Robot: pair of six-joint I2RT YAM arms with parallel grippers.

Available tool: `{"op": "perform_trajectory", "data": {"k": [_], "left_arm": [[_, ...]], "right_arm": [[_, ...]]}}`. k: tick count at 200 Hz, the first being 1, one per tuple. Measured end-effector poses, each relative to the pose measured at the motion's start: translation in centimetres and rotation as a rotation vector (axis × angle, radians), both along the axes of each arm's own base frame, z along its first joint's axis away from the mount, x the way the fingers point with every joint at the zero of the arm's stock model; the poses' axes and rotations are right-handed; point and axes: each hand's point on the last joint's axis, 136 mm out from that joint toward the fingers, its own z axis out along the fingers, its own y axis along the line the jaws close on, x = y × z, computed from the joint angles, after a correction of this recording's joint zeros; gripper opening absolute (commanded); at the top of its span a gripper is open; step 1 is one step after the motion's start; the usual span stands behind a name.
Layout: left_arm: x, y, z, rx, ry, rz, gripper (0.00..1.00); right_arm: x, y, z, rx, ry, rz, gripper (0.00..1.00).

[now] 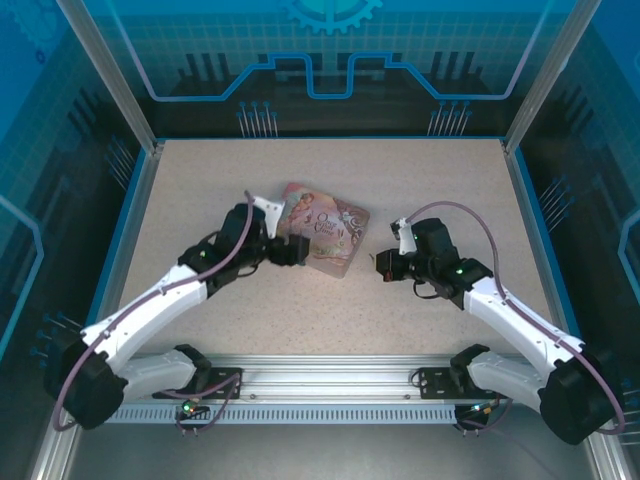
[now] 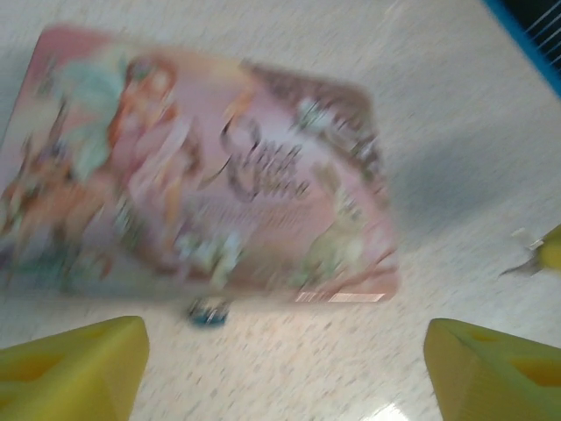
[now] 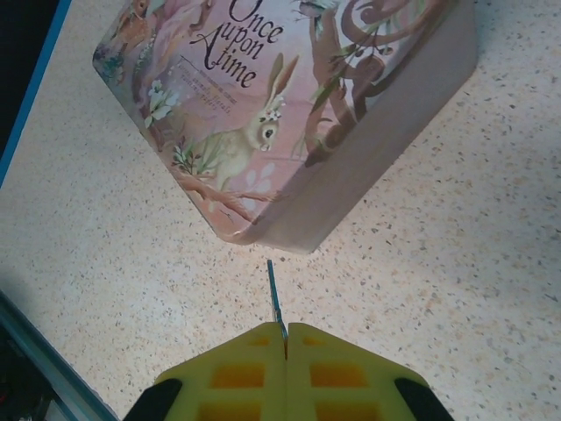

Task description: Unlock the padlock with the key

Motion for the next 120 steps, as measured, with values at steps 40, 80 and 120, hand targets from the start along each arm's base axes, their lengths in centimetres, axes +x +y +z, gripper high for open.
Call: {"op": "perform_trajectory", "data": {"k": [40,80,120], "left_arm": [[-3.0,3.1,-6.1,0.052,0.022,0.064,0.74],[-3.8,3.1,-8.9,0.080,-0.009,0.061,0.72],[-3.0,2.5,-10.7,0.099,-0.065,0.054,0.71]], "right_arm": [[0.1,1.5,1.0,0.038,-0.036,0.025,0.00],[-0.6,2.6,1.2,0.045,-0.042,0.042,0.00],[-0.9,2.6,2.5,0.051,-0.089,0.027,0.00]]}}
